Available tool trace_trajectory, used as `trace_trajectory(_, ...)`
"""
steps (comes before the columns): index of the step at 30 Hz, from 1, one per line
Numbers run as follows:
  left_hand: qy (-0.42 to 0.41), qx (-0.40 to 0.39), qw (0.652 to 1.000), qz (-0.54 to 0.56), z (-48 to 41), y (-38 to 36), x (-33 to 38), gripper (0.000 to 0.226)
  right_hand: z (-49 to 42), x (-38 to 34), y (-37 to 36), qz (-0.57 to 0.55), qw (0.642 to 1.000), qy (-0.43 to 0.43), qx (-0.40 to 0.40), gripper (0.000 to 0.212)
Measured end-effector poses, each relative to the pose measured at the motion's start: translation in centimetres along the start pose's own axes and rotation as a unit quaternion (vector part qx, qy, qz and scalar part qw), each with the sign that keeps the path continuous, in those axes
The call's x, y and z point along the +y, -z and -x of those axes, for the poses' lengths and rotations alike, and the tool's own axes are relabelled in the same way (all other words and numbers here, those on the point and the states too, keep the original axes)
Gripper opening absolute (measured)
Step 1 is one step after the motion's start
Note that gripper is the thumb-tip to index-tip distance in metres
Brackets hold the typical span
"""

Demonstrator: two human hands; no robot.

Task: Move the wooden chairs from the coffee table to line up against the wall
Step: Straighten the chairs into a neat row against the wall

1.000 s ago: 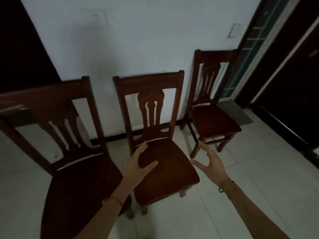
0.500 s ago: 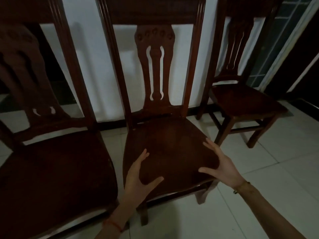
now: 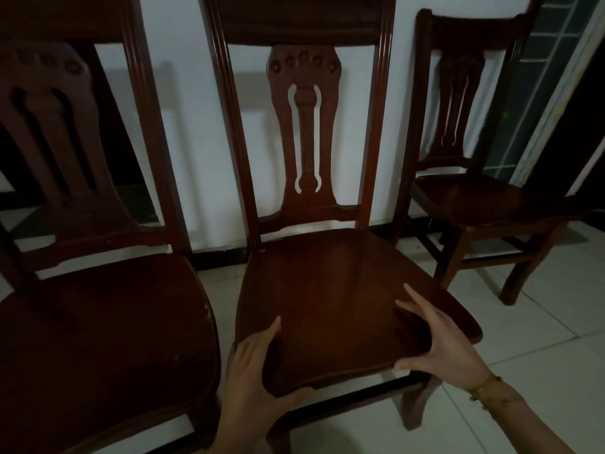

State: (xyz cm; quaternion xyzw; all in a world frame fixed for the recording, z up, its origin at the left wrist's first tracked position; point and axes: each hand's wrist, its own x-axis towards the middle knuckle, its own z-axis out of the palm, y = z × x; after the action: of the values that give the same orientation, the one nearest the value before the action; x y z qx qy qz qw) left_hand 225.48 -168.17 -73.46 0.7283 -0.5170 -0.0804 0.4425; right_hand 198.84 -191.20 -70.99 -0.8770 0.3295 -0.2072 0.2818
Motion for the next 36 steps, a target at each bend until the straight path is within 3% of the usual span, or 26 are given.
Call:
trace_trajectory(13, -0.042, 0.037, 0.998, -0.007, -6.8, -5.3, 0.2, 0.097, -6.1, 5.1, 3.1, -0.042, 0.998, -0.055, -0.011, 0.141)
trace_trajectory(26, -0.085, 0.038, 0.996, 0.003, -20.7, -12.3, -1.4, 0.094, -16.9, 12.0, 6.9, -0.031, 0.994, -0.107, -0.008, 0.14)
trace_trajectory(36, -0.083, 0.049, 0.995, -0.005, -25.8, -16.3, -0.8, 0.096, -21.0, 15.3, 8.9, -0.018, 0.992, -0.124, 0.006, 0.138)
